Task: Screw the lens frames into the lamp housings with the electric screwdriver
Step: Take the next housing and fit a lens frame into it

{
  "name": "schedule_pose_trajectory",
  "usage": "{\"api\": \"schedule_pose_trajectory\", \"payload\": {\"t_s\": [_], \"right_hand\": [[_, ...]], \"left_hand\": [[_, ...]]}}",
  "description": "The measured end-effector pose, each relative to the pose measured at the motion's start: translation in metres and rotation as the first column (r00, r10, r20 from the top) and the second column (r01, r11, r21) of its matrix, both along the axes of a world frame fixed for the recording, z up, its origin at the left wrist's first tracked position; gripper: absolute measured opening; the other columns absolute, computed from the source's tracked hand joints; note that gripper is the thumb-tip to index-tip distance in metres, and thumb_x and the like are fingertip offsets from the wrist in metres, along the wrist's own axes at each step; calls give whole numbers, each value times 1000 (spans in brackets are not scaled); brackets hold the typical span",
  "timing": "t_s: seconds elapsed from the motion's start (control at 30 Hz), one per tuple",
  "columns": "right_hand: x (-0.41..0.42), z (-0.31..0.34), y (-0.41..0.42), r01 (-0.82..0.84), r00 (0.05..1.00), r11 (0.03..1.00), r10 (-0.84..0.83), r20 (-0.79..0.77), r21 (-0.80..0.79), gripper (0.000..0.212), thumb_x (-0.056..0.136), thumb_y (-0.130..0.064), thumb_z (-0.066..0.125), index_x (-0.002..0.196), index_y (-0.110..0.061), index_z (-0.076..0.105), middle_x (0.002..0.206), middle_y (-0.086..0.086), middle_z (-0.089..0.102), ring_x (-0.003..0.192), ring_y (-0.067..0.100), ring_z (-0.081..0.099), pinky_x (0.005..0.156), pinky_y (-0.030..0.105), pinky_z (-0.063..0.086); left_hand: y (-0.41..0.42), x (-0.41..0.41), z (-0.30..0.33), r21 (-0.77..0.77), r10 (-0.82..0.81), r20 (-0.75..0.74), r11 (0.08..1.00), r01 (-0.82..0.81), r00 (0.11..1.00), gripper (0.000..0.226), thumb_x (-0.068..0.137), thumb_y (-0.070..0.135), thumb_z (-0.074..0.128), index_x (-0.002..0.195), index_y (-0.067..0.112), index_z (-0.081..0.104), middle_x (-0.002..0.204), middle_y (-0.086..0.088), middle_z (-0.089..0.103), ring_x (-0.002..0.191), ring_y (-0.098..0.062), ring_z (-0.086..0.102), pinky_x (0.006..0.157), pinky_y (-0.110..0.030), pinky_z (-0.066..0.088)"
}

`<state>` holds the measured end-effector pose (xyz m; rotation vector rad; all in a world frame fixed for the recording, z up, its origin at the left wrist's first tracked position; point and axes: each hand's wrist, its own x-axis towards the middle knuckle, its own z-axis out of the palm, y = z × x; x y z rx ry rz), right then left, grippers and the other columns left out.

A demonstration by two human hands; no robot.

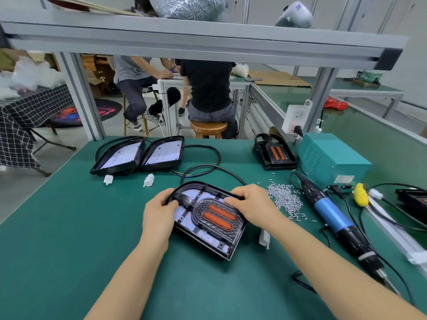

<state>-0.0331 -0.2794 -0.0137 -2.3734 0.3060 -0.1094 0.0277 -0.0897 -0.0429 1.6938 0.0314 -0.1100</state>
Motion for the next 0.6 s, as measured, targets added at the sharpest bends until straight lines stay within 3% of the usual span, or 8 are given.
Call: {"api": "schedule_pose_trajectory", "payload": {"t_s": [0.03,0.1,0.17,0.23,0.33,0.4,0.53,0.6], "right_hand": [[2,1,0,-7,1000,1000,7,-11,-12,35,94,-31,63,77,0,62,63,8,53,60,17,39,57,30,31],[3,3,1,-22,999,999,21,-25,-35,38,94,-35,61,84,1,65,74,16,63,65,18,45,61,32,37],[2,4,2,-30,1000,999,29,-7,-34,47,96,-42,56,78,2,59,70,18,57,62,17,42,60,32,34],[-3,9,0,-32,999,999,32,22,-13,50,99,-44,48,75,-1,55,65,8,50,62,18,41,61,33,32],[-18,19,-25,45,996,991,-35,81,-125,30,99,-29,50,107,-6,68,102,6,69,94,23,60,83,32,45],[-34,25,-55,200,977,940,-171,126,-276,25,95,-19,53,113,-7,66,108,10,68,102,28,60,88,35,47],[-68,30,-112,370,910,749,-412,51,-550,22,92,-23,59,102,-4,62,99,15,60,100,34,60,71,33,40],[-80,28,-126,348,878,698,-476,-42,-626,23,91,-28,60,86,-6,55,102,15,62,101,32,59,73,33,38]], "left_hand": [[0,-1,-1,227,-17,90,974,-4,996,35,88,0,47,109,21,66,106,-3,69,94,-24,60,84,-34,48],[1,-2,-2,655,-103,199,754,-54,975,42,89,5,46,128,19,54,120,-8,60,108,-30,51,84,-36,43],[2,-5,-1,808,-167,206,585,-72,964,48,91,9,43,138,19,43,125,-10,55,113,-32,43,83,-39,40],[3,-5,1,821,-191,157,571,-21,969,49,92,10,41,141,19,40,126,-11,53,112,-32,42,85,-41,42],[7,-3,9,765,-163,130,644,6,978,52,88,8,47,139,16,44,132,-13,50,118,-33,40,92,-43,41],[4,-6,19,708,-136,229,703,-69,964,53,84,4,53,136,13,50,136,-12,50,122,-33,40,95,-43,38],[-30,-27,46,574,-257,565,805,-150,784,29,80,8,59,108,12,70,111,-6,66,107,-31,52,91,-41,40],[-59,-39,59,574,-372,616,816,-71,694,24,78,17,56,95,17,73,97,-2,69,98,-30,55,87,-43,43]]}}
